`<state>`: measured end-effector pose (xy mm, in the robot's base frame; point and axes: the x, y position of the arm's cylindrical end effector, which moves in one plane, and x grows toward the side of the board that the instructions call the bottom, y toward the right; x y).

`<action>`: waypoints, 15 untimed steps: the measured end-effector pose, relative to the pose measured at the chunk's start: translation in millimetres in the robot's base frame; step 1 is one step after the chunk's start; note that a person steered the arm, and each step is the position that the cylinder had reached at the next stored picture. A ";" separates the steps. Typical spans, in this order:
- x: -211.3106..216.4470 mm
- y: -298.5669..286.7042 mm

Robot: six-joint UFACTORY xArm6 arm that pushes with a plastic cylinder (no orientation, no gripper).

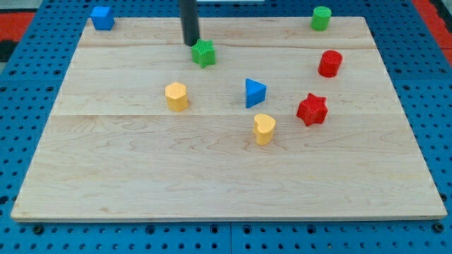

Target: Move the red circle closer to the red star

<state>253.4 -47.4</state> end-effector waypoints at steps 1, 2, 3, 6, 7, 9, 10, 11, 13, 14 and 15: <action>-1.5 53.1; 0.5 88.8; 16.6 100.5; 22.3 224.9; 23.2 231.0; 27.8 228.7; 41.7 223.1; 48.5 215.9; 48.9 213.9; 52.0 214.0; 61.3 214.0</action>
<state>314.6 166.6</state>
